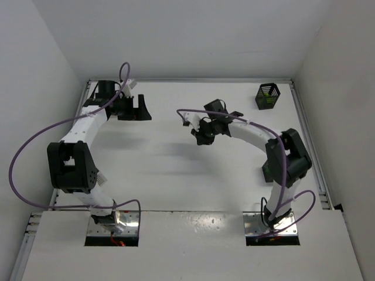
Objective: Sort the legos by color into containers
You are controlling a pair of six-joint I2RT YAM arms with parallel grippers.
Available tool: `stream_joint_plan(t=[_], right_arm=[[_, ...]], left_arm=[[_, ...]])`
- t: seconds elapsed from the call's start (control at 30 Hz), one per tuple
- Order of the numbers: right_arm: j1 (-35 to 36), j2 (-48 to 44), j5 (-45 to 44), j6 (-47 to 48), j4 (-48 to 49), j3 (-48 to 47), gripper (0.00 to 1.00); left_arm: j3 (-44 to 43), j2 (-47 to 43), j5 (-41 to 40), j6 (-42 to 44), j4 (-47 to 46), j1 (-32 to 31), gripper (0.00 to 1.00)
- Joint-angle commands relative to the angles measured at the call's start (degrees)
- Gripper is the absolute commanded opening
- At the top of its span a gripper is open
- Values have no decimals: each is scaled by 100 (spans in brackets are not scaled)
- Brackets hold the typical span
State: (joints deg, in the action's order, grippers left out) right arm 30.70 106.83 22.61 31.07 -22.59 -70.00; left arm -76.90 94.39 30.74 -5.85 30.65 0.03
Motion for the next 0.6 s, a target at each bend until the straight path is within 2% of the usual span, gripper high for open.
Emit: stream_joint_plan(t=[0.0,0.1,0.27,0.37,0.57], right_arm=[[-90,-837,235,-714,359,-278,2],[-205,-1040,235,-1162,422,-225,2],[-617,-1234,43,-1919,536,-461,1],[-1030,-1234,-151,-2184,352,-769,1],[-2295,-717,-600,-2641,-139,-1683,0]], left_arm=[[210,-464,354,-31,-209,76,100],[456,-588,-93,-31,-209,76,100],[650,-650,-920,-31,-385,-275,100],[650,-588,-1123,-92,-455,-469,100],[299,-272,-1387,-145,-517,-741,100]])
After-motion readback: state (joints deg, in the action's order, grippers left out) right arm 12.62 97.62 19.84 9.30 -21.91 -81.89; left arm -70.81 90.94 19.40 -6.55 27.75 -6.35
